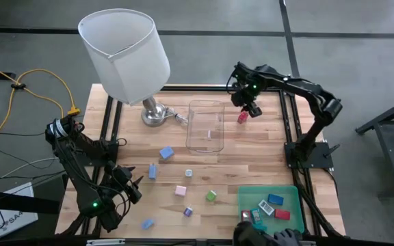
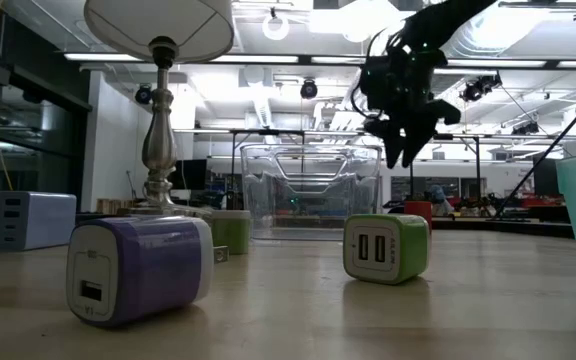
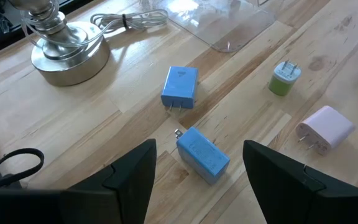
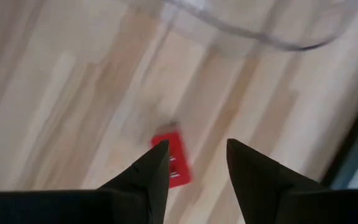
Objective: Pick & Place Office items
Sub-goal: Put the red charger adapter into the transparent bin
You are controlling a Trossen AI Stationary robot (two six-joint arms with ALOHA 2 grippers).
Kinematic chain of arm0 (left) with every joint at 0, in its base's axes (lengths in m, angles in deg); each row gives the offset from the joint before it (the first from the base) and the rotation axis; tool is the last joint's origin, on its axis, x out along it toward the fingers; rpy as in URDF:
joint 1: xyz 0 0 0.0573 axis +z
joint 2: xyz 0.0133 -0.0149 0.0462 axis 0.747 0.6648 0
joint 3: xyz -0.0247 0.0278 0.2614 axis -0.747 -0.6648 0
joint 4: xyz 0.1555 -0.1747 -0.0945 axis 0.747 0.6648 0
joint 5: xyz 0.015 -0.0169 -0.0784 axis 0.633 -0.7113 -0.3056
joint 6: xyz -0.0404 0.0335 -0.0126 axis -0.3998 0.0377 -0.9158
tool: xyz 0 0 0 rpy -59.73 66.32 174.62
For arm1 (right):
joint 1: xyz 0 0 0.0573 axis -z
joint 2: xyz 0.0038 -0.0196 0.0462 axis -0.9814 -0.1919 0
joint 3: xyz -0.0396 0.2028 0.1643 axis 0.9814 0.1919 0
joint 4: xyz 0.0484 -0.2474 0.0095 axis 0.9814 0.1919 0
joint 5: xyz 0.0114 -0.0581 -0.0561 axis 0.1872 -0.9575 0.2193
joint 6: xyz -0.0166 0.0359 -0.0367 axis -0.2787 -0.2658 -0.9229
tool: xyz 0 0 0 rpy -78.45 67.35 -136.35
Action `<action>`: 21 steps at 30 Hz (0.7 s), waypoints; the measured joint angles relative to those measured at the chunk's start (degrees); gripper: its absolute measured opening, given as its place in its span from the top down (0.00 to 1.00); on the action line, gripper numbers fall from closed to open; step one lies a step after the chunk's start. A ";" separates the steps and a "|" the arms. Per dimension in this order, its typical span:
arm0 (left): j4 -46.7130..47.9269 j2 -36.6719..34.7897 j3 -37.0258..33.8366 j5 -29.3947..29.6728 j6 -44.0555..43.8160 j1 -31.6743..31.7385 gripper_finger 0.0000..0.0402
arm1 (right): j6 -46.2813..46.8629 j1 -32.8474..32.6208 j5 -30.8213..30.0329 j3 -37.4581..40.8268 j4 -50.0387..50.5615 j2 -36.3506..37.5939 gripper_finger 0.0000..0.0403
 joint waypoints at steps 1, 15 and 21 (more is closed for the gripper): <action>-0.02 0.00 0.00 0.00 0.00 0.00 0.42 | -0.20 -0.21 -0.21 0.00 1.16 -0.46 0.64; 0.00 0.00 0.00 0.00 0.00 -0.02 0.42 | 0.13 -0.80 -1.56 4.38 2.04 -0.95 0.64; -0.02 0.00 0.00 -0.01 0.00 -0.02 0.42 | 1.80 -0.80 -1.53 5.75 -0.87 -0.96 0.64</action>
